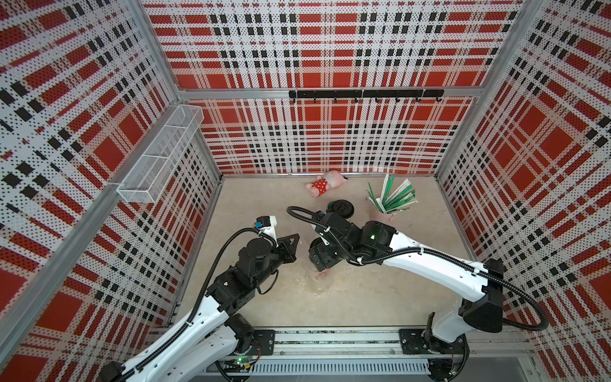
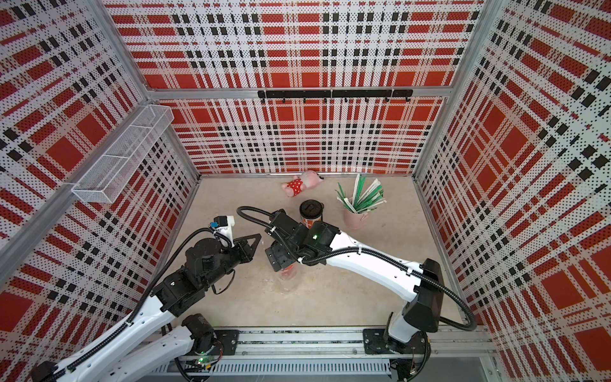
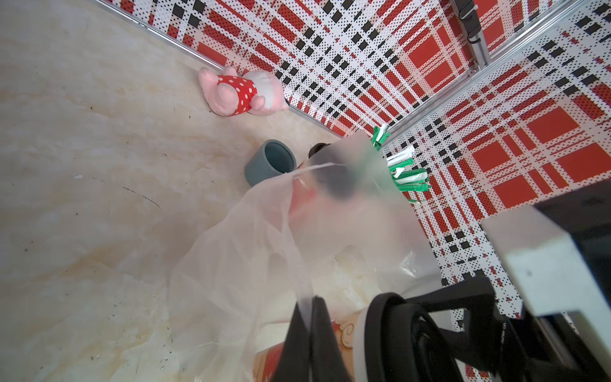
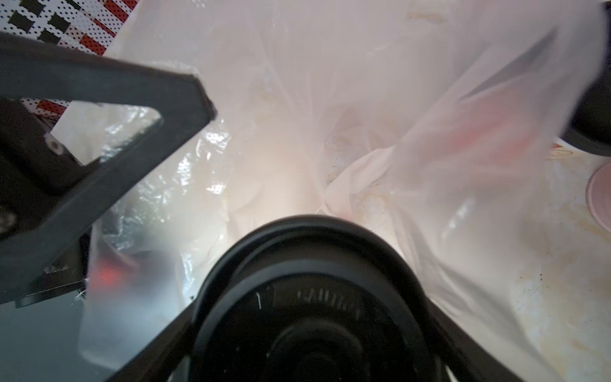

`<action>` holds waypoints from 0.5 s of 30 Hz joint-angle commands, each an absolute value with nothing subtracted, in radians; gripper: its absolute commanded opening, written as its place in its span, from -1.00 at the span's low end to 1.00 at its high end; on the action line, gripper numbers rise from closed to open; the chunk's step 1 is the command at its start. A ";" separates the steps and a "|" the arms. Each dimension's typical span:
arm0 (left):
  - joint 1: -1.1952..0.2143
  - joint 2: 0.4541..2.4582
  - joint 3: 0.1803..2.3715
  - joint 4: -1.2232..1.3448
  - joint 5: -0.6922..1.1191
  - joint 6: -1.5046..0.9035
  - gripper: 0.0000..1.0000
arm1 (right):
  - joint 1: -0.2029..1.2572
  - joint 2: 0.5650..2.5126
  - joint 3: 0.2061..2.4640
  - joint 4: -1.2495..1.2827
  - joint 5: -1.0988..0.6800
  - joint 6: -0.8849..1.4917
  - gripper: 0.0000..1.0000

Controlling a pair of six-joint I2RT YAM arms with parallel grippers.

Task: Pack milk tea into plastic carrier bags
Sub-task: Place the milk tea cup in the plastic carrier bag.

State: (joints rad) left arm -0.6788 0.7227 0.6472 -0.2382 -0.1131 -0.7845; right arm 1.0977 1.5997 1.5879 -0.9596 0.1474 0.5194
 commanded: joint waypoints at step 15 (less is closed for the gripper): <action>-0.664 0.627 0.588 -0.293 -0.148 -0.808 -1.00 | 1.103 1.647 1.550 -0.920 0.155 0.546 0.42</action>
State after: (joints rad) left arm -0.6746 0.6426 0.5964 -0.2798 -0.1360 -0.8070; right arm 1.0977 1.6375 1.5642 -0.9382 0.1535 0.5312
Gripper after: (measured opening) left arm 0.044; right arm 0.884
